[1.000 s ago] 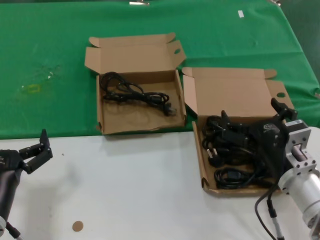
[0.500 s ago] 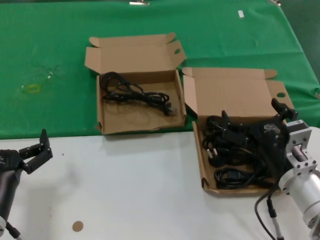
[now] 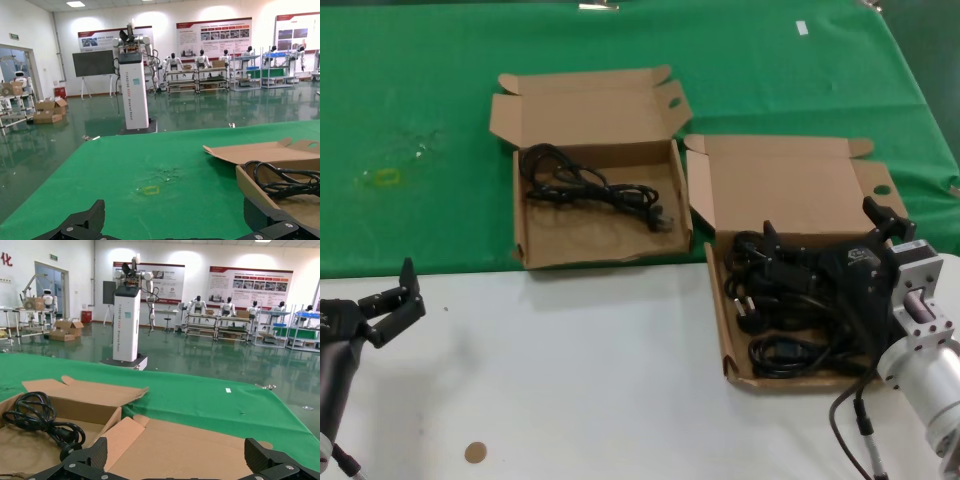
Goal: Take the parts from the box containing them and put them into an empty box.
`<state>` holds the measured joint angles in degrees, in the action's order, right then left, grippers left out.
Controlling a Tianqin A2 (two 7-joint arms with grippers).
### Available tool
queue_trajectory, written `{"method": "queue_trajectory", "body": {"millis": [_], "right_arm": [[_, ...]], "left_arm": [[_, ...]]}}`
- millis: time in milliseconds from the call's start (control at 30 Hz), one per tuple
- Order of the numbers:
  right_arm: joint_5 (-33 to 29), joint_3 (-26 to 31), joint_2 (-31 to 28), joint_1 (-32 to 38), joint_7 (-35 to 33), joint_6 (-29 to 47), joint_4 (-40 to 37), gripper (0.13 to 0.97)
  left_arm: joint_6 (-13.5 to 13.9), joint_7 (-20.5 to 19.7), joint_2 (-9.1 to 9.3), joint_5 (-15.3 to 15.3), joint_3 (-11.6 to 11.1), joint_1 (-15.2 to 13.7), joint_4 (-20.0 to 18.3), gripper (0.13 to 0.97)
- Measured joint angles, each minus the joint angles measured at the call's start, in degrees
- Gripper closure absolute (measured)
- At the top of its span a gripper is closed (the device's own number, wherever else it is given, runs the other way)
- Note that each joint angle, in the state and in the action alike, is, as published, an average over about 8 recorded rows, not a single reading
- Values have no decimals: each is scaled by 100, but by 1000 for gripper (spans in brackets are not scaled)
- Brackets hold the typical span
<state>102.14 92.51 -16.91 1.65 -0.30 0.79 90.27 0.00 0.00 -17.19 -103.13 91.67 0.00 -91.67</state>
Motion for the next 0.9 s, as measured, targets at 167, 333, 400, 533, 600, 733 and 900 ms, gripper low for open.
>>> {"method": "queue_trajectory", "body": {"millis": [167, 333, 400, 533, 600, 733, 900], "right_arm": [[0, 0, 0, 0, 0, 0, 0, 129], [0, 0, 0, 0, 0, 0, 0, 129], [0, 0, 0, 0, 0, 0, 0, 129], [0, 0, 0, 0, 0, 0, 0, 129], [0, 0, 0, 0, 0, 0, 0, 129], [0, 0, 0, 0, 0, 0, 0, 129], [0, 0, 0, 0, 0, 0, 0, 129]], "left_arm": [[0, 0, 0, 0, 0, 0, 0, 132], [0, 0, 0, 0, 0, 0, 0, 132], [0, 0, 0, 0, 0, 0, 0, 132], [0, 0, 0, 0, 0, 0, 0, 132], [0, 0, 0, 0, 0, 0, 0, 132], [0, 0, 0, 0, 0, 0, 0, 132], [0, 0, 0, 0, 0, 0, 0, 132]]}}
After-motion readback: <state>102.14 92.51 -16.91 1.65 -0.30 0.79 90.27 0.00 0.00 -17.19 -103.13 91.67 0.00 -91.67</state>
